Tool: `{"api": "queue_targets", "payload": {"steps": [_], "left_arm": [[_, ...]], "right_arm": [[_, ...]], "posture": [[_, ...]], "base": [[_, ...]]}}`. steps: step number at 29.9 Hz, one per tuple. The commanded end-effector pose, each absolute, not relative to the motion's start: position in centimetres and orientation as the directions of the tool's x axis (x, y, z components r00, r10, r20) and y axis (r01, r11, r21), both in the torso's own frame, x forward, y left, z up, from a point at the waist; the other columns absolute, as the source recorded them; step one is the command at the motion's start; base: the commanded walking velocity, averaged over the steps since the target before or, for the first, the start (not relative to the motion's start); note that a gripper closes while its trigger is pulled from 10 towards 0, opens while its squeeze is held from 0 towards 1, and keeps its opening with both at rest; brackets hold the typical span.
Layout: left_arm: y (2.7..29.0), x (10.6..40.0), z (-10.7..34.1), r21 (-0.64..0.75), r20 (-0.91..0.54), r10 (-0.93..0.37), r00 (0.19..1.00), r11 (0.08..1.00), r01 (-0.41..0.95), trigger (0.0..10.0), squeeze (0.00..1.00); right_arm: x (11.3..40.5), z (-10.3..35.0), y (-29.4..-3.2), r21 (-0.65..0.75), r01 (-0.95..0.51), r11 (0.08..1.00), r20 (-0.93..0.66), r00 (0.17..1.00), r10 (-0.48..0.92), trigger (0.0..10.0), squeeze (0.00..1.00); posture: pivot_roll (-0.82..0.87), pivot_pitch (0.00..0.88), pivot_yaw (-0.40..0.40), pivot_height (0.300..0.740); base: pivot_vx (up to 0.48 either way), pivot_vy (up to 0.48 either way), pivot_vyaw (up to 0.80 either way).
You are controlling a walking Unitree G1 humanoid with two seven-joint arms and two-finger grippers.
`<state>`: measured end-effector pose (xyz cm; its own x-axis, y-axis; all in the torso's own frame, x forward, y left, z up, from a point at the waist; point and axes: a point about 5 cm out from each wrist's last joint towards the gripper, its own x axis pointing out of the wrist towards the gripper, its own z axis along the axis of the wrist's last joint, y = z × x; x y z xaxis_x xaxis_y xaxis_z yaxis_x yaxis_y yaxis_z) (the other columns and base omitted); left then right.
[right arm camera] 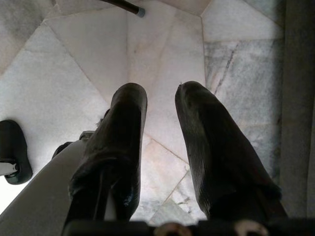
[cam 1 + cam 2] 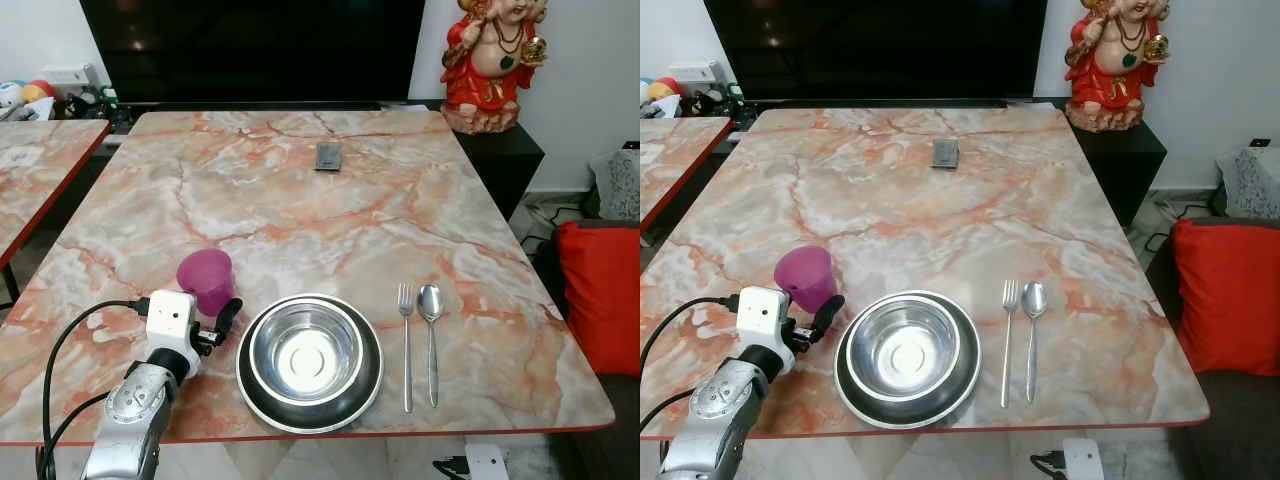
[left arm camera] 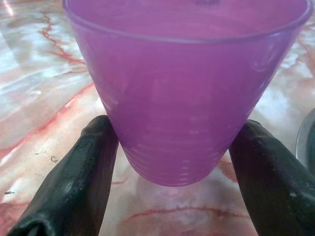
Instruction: Setting the table
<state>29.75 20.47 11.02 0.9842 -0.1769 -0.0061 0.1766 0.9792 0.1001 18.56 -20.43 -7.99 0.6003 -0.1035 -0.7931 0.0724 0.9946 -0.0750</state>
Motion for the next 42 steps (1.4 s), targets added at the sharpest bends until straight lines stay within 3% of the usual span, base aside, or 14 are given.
{"api": "queue_targets", "payload": {"steps": [1, 34, 36, 38, 42], "left_arm": [[20.6, 29.7, 10.6, 0.131, -0.038, -0.175, 0.984, 0.975, 0.179, 10.0, 0.00], [20.2, 28.6, 8.5, 0.125, -0.117, -0.150, 0.982, 0.979, 0.164, 10.0, 0.00], [20.2, 28.6, 8.5, 0.124, -0.117, -0.150, 0.982, 0.979, 0.164, 10.0, 0.04], [20.2, 28.6, 8.5, 0.120, -0.116, -0.150, 0.982, 0.979, 0.164, 10.0, 0.30], [20.2, 28.5, 8.4, 0.121, -0.116, -0.148, 0.982, 0.979, 0.162, 10.0, 0.30]], "right_arm": [[18.1, -8.2, -20.3, -0.072, 0.070, 0.995, -0.804, 0.586, -0.100, 10.0, 0.00], [18.2, -8.2, -20.3, -0.076, 0.057, 0.995, -0.805, 0.586, -0.095, 10.0, 0.00], [18.2, -8.2, -20.3, -0.077, 0.057, 0.995, -0.805, 0.586, -0.095, 10.0, 0.00], [18.2, -8.2, -20.3, -0.077, 0.057, 0.995, -0.805, 0.586, -0.096, 10.0, 0.00], [18.2, -8.2, -20.3, -0.078, 0.058, 0.995, -0.805, 0.586, -0.097, 10.0, 0.00]], "posture": [[0.02, 0.081, 0.000, 0.740], [0.02, 0.099, -0.005, 0.740], [0.02, 0.102, -0.006, 0.740], [0.02, 0.102, -0.006, 0.740], [0.02, 0.105, -0.007, 0.740]], "base": [[0.000, 0.000, 0.00], [0.000, 0.000, 0.00], [0.000, 0.000, 0.00], [0.000, 0.000, 0.00], [0.000, 0.000, 0.00]]}}
